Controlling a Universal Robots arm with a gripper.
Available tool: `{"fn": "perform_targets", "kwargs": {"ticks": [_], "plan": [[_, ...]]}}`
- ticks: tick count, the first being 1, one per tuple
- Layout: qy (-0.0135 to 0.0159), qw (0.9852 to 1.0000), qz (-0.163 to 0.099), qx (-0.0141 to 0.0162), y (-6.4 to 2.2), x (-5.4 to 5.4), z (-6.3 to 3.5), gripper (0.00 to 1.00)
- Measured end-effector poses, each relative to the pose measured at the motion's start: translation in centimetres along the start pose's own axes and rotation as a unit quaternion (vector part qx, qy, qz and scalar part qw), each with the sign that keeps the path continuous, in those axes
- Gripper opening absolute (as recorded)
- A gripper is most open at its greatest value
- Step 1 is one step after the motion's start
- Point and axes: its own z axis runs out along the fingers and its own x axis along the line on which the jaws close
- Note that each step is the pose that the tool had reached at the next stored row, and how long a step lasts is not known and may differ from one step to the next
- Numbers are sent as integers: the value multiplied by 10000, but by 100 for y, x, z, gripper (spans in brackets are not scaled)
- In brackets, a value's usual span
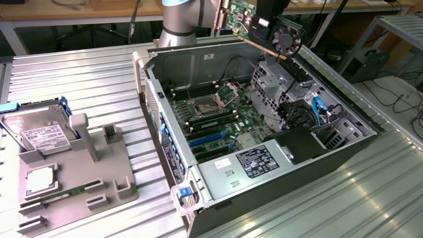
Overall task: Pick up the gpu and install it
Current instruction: 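Insert the gpu into the slot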
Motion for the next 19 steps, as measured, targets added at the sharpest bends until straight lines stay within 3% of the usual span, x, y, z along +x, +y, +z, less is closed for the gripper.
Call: {"fn": "perform_targets", "kwargs": {"ticks": [7, 19], "plan": [[6, 9997, -239, -5, 0, 0, 0, 27], [18, 9969, -787, -17, 0, 0, 0, 27]]}}
